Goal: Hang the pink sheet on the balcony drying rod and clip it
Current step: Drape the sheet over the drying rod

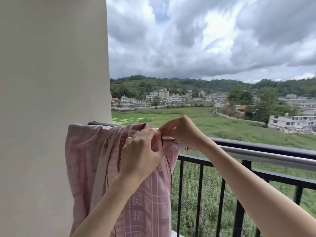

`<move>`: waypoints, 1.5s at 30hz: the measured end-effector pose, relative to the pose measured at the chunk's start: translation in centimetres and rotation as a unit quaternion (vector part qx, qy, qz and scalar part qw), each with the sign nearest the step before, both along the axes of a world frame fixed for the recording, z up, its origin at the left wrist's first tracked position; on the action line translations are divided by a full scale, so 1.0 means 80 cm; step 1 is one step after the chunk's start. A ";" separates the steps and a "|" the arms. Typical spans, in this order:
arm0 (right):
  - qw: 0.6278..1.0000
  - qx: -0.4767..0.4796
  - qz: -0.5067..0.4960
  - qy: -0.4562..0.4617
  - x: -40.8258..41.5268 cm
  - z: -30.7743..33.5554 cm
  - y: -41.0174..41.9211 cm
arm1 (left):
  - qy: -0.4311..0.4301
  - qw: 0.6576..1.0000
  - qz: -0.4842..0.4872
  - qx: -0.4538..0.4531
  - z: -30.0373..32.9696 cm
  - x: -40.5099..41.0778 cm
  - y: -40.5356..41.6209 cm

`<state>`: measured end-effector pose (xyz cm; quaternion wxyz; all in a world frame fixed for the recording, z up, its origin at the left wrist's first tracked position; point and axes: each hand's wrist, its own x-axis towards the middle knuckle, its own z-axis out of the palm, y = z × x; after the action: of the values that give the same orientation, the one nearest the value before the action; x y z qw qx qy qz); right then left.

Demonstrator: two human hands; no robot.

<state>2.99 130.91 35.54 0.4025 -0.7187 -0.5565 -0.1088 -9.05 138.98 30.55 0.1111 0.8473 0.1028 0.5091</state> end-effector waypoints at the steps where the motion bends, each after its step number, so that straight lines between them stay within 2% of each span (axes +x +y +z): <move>1: 1.000 -0.002 0.003 0.001 0.003 0.002 0.000 | 0.026 0.998 0.052 0.008 -0.004 0.004 -0.004; 3: 1.000 -0.010 0.014 -0.020 0.008 0.005 -0.001 | 0.024 0.992 0.127 0.008 -0.009 0.011 -0.012; 6: 0.996 -0.031 0.030 -0.076 0.013 0.007 -0.005 | 0.000 0.991 0.136 -0.016 -0.006 0.015 -0.025; 8: 0.995 -0.031 0.033 -0.089 0.023 0.004 -0.010 | -0.012 0.988 0.099 -0.120 0.003 0.018 -0.023; 10: 0.996 -0.025 0.049 -0.069 0.033 0.000 -0.016 | -0.041 0.969 0.037 -0.240 0.021 0.018 -0.024; 11: 0.995 -0.028 0.066 -0.062 0.037 -0.002 -0.019 | -0.060 0.963 0.024 -0.263 0.030 0.021 -0.026; 14: 0.991 -0.035 0.096 -0.087 0.039 -0.001 -0.025 | -0.063 0.966 0.054 -0.245 0.061 0.034 -0.051; 17: 0.987 0.031 0.061 -0.148 0.043 0.008 -0.028 | -0.070 0.975 0.066 -0.201 0.087 0.047 -0.082; 19: 0.985 0.049 0.057 -0.156 0.051 0.010 -0.032 | -0.073 0.977 0.086 -0.179 0.095 0.046 -0.093; 21: 0.984 0.039 0.061 -0.160 0.060 0.010 -0.039 | -0.086 0.973 0.092 -0.192 0.092 0.043 -0.096; 25: 0.984 0.036 0.041 -0.172 0.074 0.010 -0.048 | -0.089 0.965 0.037 -0.245 0.080 0.048 -0.110; 27: 0.987 0.035 0.019 -0.154 0.076 0.006 -0.047 | -0.094 0.967 0.014 -0.238 0.081 0.053 -0.120; 31: 0.998 0.030 -0.037 -0.037 0.078 -0.001 -0.043 | -0.102 0.968 0.007 -0.230 0.073 0.056 -0.117; 33: 0.998 0.012 -0.055 -0.009 0.077 -0.004 -0.040 | -0.092 0.965 0.003 -0.244 0.063 0.057 -0.114; 39: 0.996 0.077 -0.045 0.010 0.074 -0.002 -0.045 | -0.102 0.943 -0.063 -0.309 0.058 0.057 -0.115; 43: 0.996 0.082 -0.039 -0.012 0.089 0.001 -0.052 | -0.092 0.951 -0.068 -0.288 0.060 0.057 -0.113; 45: 0.995 0.082 -0.048 0.036 0.094 0.001 -0.053 | -0.068 0.958 -0.060 -0.273 0.057 0.063 -0.114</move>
<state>10.53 126.65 35.59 0.4743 -0.7127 -0.4954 -0.1472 -3.98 129.82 35.09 0.3751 0.7526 0.1787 0.5108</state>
